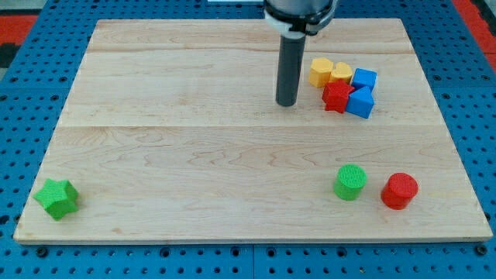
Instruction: Place green star at the bottom of yellow hexagon
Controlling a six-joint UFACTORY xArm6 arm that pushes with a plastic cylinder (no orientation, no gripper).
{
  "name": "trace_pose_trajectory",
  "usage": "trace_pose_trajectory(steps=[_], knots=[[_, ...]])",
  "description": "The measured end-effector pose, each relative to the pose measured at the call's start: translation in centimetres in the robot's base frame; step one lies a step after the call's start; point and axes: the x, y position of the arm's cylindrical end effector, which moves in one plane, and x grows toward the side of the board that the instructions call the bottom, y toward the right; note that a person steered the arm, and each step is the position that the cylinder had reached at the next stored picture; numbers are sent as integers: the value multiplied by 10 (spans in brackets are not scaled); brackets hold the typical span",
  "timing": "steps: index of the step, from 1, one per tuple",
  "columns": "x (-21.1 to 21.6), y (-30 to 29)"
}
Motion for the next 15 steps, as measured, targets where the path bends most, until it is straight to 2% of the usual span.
trace_pose_trajectory(steps=[4,5,8,12,15], knots=[[199,-6],[213,-6],[213,-11],[212,-71],[212,-76]])
